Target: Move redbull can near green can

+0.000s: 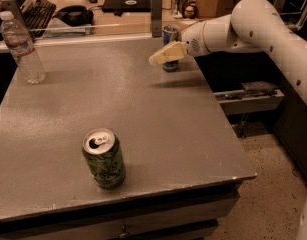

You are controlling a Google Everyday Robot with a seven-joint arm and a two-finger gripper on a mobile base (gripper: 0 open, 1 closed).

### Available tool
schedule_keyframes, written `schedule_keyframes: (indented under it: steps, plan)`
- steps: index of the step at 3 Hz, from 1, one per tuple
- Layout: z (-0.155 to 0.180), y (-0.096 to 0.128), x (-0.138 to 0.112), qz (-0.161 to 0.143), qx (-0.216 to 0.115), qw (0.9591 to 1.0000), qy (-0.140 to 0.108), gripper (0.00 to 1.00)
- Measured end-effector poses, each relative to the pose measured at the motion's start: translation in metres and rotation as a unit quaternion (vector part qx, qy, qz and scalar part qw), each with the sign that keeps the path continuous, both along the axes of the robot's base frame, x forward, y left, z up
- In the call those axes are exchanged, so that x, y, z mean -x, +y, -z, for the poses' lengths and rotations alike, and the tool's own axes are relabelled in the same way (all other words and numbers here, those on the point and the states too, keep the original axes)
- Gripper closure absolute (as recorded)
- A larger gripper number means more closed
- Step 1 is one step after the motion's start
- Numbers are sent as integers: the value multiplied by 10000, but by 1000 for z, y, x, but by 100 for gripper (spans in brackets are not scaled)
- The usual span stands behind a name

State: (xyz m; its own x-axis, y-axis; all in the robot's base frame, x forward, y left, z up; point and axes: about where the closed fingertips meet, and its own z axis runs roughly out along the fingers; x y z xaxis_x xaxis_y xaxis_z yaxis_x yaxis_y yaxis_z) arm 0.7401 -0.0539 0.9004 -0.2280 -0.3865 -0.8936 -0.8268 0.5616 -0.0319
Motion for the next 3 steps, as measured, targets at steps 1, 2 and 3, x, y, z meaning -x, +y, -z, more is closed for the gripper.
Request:
schedule_keyframes:
  steps: [1, 2, 3]
  plan:
    - [7, -8, -14, 263, -136, 9995, -84, 22]
    - [2, -17, -18, 358, -214, 9989, -215, 46]
    - [-20, -19, -17, 303, -336, 9981, -422, 69]
